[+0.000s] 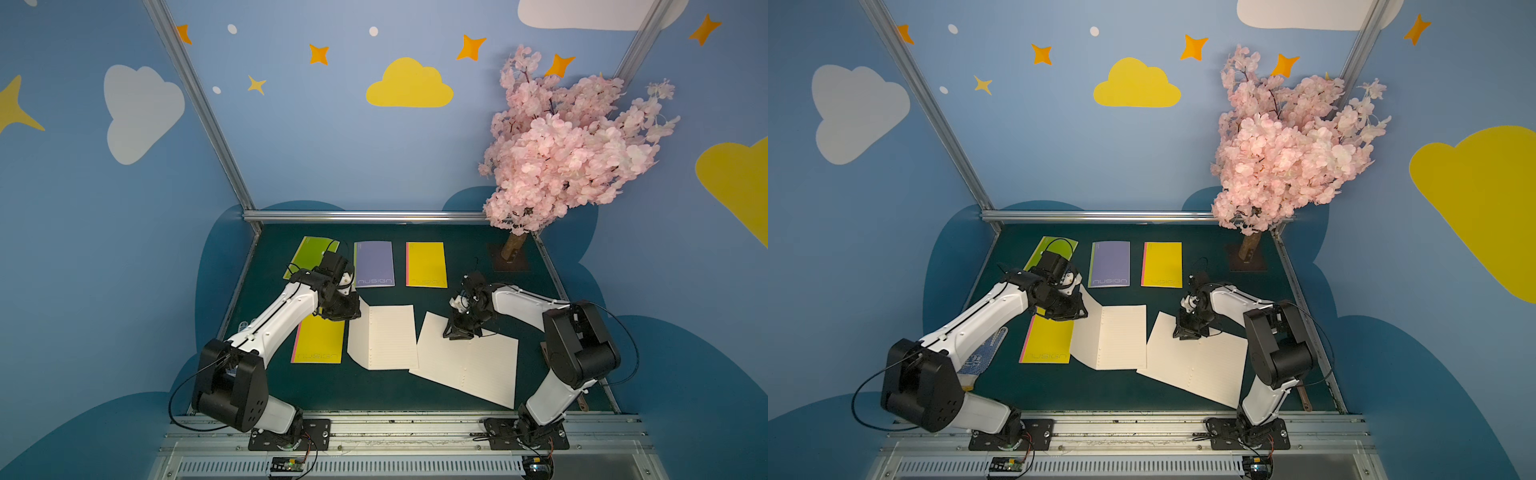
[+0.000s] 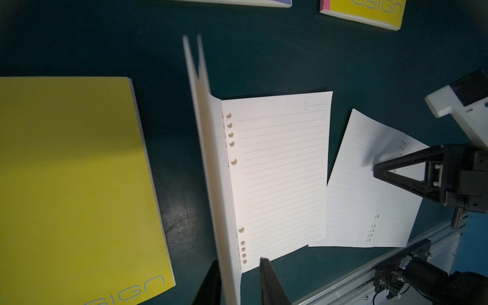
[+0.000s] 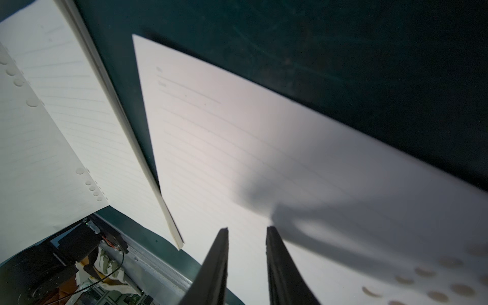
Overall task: Close the notebook
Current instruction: Close the notebook at the center of the board.
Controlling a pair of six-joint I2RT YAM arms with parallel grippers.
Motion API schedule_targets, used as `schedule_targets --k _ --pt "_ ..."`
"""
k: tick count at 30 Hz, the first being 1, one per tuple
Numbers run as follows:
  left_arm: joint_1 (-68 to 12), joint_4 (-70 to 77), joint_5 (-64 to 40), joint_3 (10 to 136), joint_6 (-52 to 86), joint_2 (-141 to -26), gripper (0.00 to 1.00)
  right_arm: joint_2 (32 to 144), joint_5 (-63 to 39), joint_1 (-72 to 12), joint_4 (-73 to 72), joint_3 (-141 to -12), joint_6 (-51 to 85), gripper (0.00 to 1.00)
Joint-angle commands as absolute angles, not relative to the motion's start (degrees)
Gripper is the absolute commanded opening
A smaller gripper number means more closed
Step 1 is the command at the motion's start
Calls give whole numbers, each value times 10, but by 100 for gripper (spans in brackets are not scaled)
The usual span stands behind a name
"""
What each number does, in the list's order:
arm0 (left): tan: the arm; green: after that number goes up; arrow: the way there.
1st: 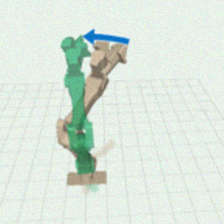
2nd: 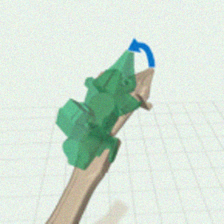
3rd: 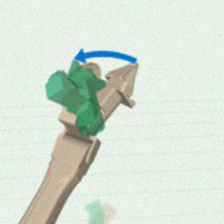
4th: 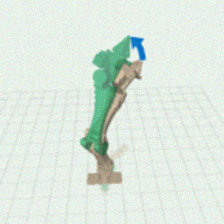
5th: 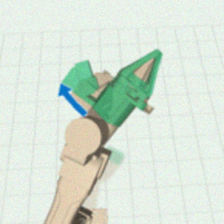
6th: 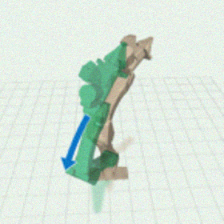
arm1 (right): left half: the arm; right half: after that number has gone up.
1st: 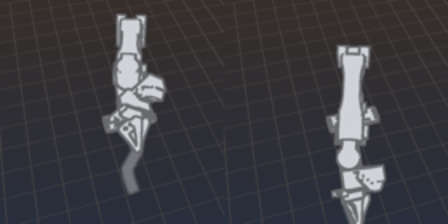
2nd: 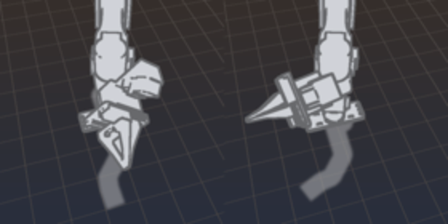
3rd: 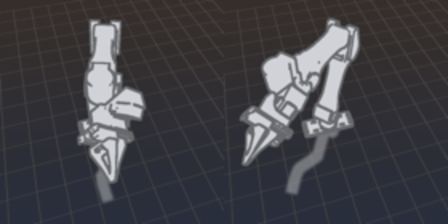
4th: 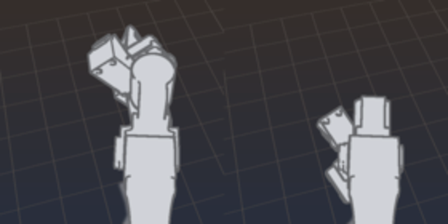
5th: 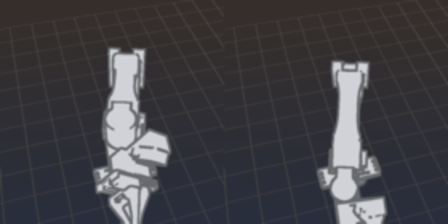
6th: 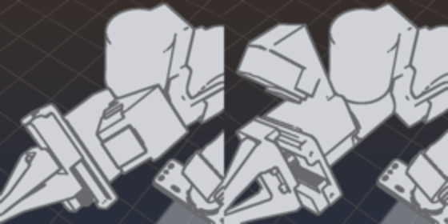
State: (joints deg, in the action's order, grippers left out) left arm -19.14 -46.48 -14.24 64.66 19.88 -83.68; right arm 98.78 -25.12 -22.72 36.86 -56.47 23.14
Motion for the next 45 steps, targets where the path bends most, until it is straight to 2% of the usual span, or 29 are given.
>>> schedule_targets --k 1,23,45 --pt "-189 -433 -175 629 216 -811 30 991 -252 -230 371 -578 229 28" --pt "-235 -205 -280 535 316 -779 39 978 -245 -230 379 -582 232 28" --pt "-325 -107 -246 554 345 -876 46 964 -245 -224 385 -585 234 28"
